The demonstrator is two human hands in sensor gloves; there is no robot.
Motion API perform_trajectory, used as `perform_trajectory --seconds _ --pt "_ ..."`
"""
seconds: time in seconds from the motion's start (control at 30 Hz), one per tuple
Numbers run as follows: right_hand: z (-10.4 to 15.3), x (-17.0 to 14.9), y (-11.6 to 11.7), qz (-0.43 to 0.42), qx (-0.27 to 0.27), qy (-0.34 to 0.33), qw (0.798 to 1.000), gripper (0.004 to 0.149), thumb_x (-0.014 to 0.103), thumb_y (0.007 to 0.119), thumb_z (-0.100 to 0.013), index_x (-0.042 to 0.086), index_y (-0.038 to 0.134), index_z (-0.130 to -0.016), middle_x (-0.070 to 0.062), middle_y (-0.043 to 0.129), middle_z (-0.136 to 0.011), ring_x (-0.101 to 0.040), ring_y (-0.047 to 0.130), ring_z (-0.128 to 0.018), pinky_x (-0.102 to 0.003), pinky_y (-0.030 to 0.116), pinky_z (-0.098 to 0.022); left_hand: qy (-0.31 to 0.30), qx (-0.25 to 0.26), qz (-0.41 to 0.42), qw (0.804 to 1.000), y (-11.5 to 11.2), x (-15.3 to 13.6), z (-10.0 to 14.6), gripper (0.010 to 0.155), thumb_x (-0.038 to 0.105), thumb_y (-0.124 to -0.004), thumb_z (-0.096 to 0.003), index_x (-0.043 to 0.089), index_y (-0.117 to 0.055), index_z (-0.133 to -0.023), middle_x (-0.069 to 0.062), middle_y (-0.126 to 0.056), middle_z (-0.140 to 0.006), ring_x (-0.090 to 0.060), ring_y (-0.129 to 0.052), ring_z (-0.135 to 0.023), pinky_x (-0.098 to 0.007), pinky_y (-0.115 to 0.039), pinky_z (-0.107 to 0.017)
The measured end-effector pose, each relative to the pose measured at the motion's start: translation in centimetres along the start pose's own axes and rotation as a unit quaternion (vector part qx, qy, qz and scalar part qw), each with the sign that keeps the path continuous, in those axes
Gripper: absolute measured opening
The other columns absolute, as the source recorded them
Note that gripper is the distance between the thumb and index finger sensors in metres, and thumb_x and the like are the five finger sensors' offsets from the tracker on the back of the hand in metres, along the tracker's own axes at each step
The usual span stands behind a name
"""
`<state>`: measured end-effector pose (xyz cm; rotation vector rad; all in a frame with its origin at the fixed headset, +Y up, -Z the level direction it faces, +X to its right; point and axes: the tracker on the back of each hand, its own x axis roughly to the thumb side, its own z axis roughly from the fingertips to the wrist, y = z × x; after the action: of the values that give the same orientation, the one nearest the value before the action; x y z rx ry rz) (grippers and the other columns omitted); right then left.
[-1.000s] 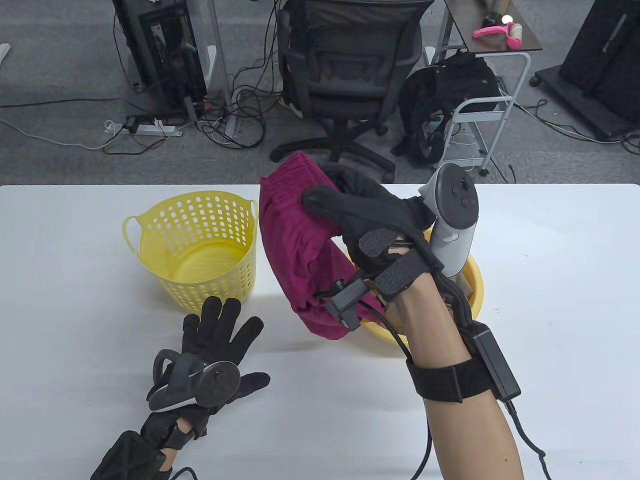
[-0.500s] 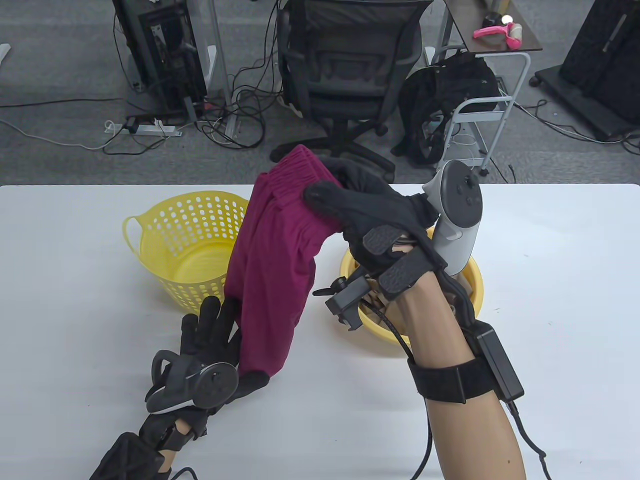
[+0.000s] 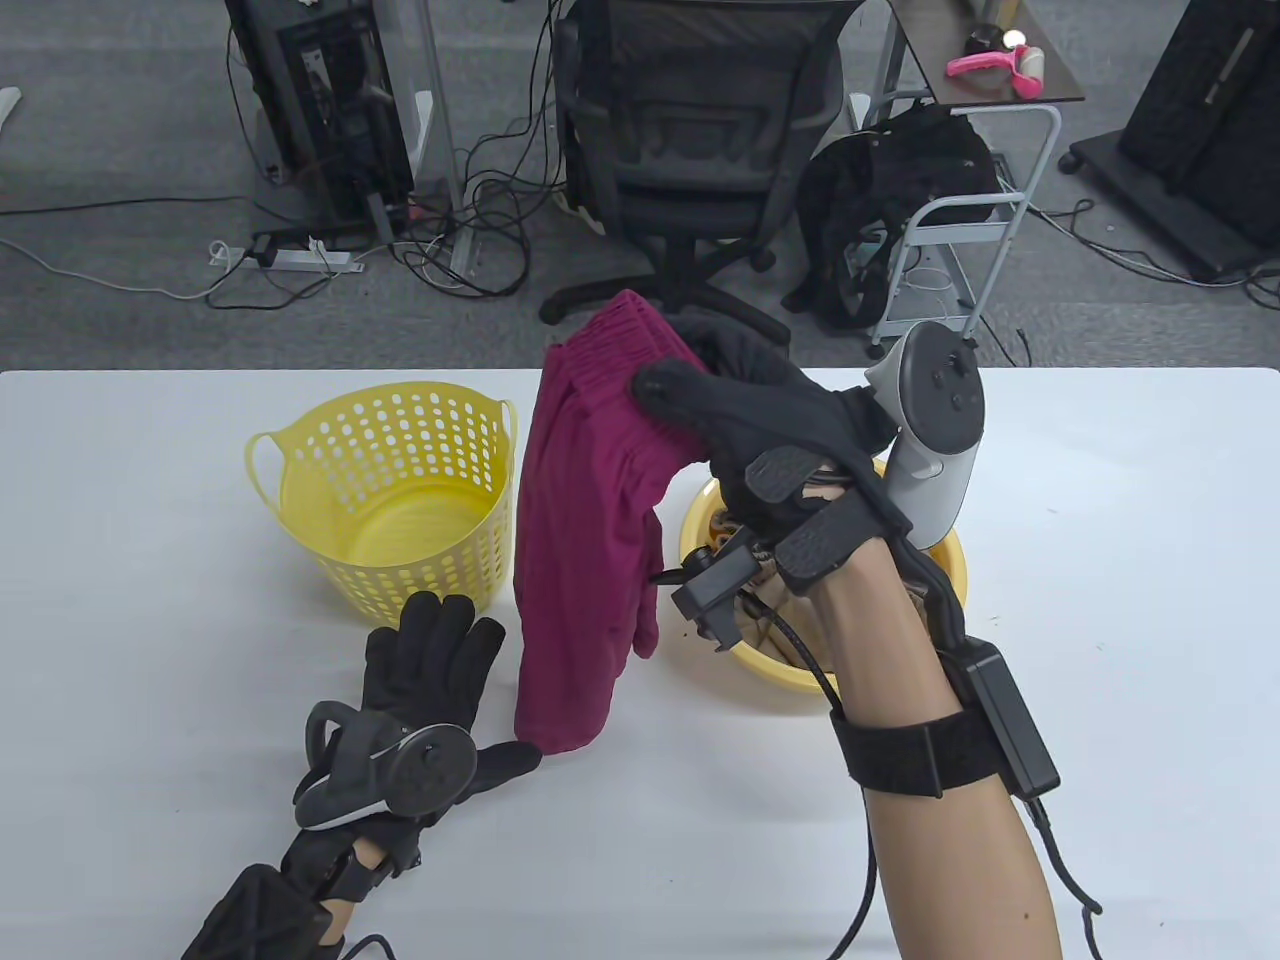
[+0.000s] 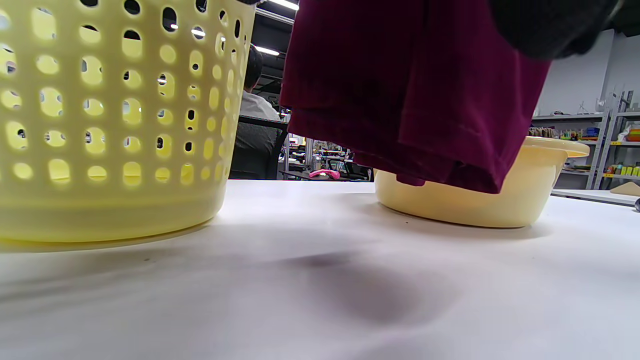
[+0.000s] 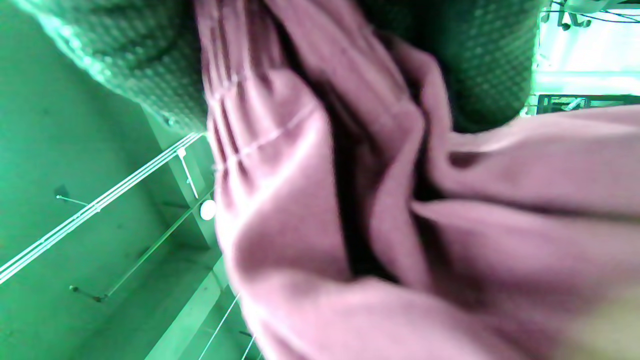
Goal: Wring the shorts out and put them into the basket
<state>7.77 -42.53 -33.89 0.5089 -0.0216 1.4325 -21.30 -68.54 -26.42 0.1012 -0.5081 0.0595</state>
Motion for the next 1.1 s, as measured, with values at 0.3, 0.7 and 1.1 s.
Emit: perform_trajectory --seconds 0.3,0.7,1.1 --pt "0.5 -0.4 0.6 -0.017 0.021 0.009 1.000 0.062 0.048 0.086 -0.052 0.003 0.071 -0.092 -0.020 0.091 -0.078 -0.036 0.102 -0.059 -0.045 0.089 -0.046 0.003 0.020 0.030 0.999 -0.4 0.6 -0.6 0.129 0.072 -0.076 -0.0420 -0.005 0.004 -0.107 -0.046 -0.005 -0.114 -0.073 -0.017 -0.105 -0.083 -0.031 -0.065" --pt "0.9 -0.5 3.3 -0.024 0.071 0.008 0.997 0.062 0.048 0.086 -0.053 0.002 0.072 -0.092 -0.021 0.091 -0.077 -0.036 0.102 -0.058 -0.045 0.090 -0.045 -0.008 0.002 0.242 0.970 -2.1 -0.1 -1.7 0.141 0.058 -0.097 -0.0340 -0.008 0.005 -0.105 -0.046 -0.010 -0.114 -0.073 -0.024 -0.106 -0.081 -0.036 -0.066" --pt "0.6 -0.9 5.0 -0.052 0.089 0.006 0.995 0.062 0.048 0.085 -0.053 0.002 0.071 -0.092 -0.021 0.091 -0.078 -0.036 0.102 -0.059 -0.045 0.090 -0.045 -0.019 0.007 0.397 0.917 -3.1 -0.6 -2.6 0.119 0.051 -0.102 -0.0333 0.010 -0.025 -0.114 -0.017 -0.053 -0.120 -0.049 -0.057 -0.113 -0.074 -0.051 -0.070"
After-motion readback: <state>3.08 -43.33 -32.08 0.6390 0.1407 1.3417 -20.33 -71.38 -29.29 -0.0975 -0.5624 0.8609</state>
